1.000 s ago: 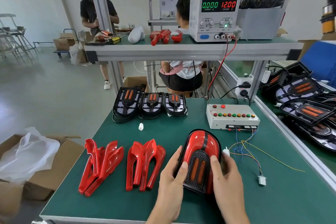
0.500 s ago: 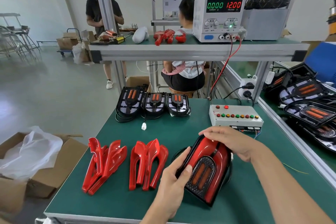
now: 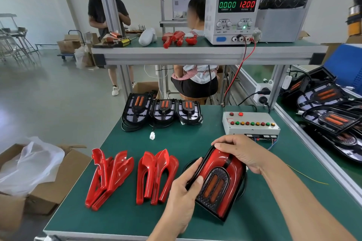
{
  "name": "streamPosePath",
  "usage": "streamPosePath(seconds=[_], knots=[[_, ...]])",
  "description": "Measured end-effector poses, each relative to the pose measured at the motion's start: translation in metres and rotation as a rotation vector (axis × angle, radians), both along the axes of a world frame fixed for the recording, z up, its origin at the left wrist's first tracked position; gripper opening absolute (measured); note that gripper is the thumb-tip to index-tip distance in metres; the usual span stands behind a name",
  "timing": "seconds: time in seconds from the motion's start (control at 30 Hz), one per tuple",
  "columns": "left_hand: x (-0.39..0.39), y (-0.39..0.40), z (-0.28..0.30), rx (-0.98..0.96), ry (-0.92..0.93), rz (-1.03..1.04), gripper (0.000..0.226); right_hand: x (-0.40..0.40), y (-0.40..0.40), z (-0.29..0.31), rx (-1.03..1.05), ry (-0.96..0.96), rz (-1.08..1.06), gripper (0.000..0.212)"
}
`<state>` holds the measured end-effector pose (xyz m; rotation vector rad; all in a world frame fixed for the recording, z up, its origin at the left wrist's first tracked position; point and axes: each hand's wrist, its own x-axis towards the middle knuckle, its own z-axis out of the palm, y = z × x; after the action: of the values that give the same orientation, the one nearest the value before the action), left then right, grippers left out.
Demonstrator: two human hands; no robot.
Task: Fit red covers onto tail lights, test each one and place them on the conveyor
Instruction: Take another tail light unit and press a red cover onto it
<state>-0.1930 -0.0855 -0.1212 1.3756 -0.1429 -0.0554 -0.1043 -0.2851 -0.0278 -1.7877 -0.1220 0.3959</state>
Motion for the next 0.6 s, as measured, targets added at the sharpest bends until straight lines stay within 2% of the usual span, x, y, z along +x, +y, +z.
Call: streamPosePath(seconds=[0.3, 0.43, 0.47, 0.6], knots=[[0.000, 0.001, 0.001, 0.010, 0.028, 0.019, 0.040, -0.003, 0.006, -0.009, -0.067, -0.102, -0.055, 0.009], [-0.001, 0.002, 0.003, 0.010, 0.039, 0.015, 0.041, -0.008, 0.000, -0.004, -0.044, -0.081, 0.009, 0.034], [-0.002, 0.002, 0.003, 0.005, 0.042, 0.019, 0.041, -0.009, -0.003, -0.003, -0.037, -0.079, 0.010, 0.034], [-0.002, 0.002, 0.004, -0.022, 0.044, -0.002, 0.043, -0.009, -0.007, -0.007, -0.056, -0.066, -0.053, 0.014]])
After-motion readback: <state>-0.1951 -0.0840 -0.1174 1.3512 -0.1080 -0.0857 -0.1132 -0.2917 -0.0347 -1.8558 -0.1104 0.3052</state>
